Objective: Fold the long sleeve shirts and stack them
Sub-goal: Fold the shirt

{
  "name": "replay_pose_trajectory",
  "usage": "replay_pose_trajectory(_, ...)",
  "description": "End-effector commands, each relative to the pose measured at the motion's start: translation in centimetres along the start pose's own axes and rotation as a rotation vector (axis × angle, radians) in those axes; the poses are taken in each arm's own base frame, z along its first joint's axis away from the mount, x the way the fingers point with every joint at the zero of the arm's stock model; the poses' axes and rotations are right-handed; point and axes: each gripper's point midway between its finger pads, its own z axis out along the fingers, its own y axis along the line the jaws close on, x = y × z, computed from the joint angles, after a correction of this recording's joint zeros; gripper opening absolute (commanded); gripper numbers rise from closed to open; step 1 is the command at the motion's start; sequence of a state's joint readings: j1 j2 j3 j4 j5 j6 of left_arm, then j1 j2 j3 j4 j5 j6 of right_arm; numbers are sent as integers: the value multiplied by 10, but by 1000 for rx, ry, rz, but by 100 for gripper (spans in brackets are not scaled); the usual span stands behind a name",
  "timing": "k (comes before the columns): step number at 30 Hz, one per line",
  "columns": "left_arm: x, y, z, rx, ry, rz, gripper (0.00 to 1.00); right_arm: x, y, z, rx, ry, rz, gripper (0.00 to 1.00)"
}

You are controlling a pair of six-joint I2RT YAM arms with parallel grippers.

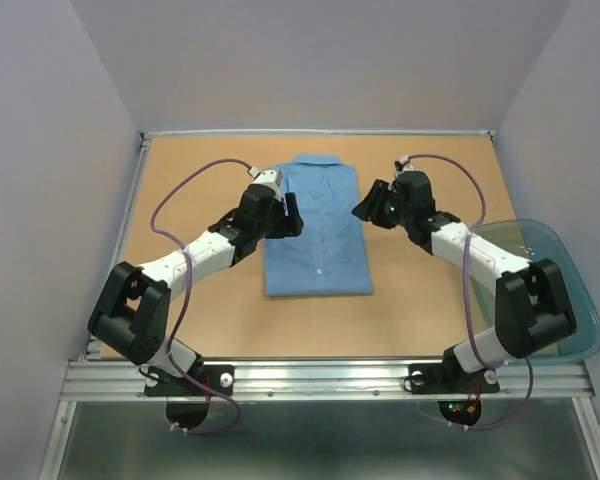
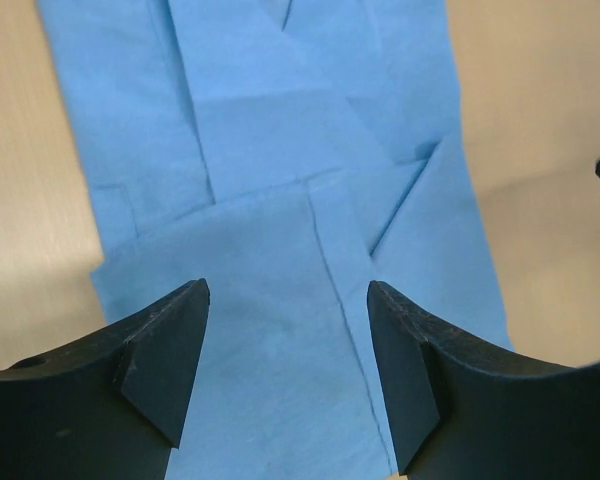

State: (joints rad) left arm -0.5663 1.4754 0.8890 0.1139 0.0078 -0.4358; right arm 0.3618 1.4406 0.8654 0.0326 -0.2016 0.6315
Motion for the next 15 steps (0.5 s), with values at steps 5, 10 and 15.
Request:
replay_pose_trajectory(5, 13, -19, 7, 7, 46, 112, 77, -26, -12, 30, 385, 24, -121, 49)
replay_pose_trajectory(10, 37, -36, 6, 27, 76, 188, 79, -10, -11, 44, 446, 77, -111, 50)
replay_pose_trajectory(15, 58, -37, 15, -4, 106, 233, 79, 7, -9, 62, 485, 122, -147, 51)
